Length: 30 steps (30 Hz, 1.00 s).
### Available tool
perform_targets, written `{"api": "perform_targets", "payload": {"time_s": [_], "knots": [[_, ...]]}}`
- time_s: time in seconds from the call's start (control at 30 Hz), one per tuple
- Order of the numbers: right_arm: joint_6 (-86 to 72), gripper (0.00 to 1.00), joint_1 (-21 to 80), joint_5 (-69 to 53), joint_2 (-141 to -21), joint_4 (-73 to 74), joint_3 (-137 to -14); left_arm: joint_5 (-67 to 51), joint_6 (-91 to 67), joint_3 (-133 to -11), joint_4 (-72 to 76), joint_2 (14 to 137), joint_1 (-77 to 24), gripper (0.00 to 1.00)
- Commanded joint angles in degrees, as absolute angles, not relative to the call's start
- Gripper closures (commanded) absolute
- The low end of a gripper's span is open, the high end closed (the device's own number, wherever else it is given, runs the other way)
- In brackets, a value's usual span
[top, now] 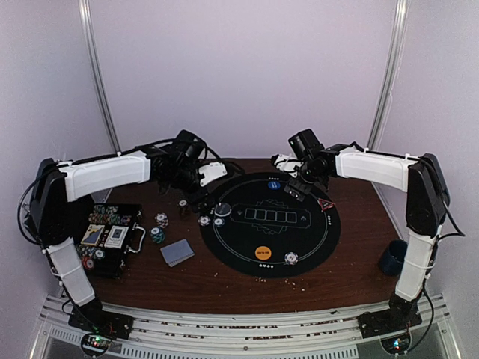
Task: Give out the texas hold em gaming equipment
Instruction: Place the pile of poker chips at the dealer area, then pick up the pile of poker chips from the pile of poker chips.
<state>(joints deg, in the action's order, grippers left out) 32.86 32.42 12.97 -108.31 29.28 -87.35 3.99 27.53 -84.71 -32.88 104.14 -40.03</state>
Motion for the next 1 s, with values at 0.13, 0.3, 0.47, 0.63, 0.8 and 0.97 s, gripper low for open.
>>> {"api": "perform_targets", "payload": {"time_s": [0.13,0.3,0.47,0.63,0.8,0.97], "knots": [[31.82,0.00,32.99,12.48,-105.49,28.71,-87.01,-0.82,24.89,-79.03,-33.08,93.16,-28.61,0.02],[32.08,0.00,33.74,13.29,-105.56,28.96,-87.23,-6.55,22.60,-74.64,-37.28,89.98,-20.52,0.02],[32.08,0.00,34.10,13.69,-105.13,28.98,-87.19,-12.72,22.87,-66.43,-36.66,86.39,-16.24,0.02],[32.17,0.00,34.34,13.91,-105.37,28.70,-87.01,-16.03,24.96,-61.07,-37.26,85.12,-15.55,0.02],[32.51,0.00,34.88,14.95,-105.95,28.23,-86.69,-15.81,26.50,-57.74,-36.37,83.70,-15.31,0.02],[32.69,0.00,35.37,15.53,-106.21,28.21,-86.48,-13.56,26.20,-57.11,-35.82,85.74,-14.64,0.02]]}}
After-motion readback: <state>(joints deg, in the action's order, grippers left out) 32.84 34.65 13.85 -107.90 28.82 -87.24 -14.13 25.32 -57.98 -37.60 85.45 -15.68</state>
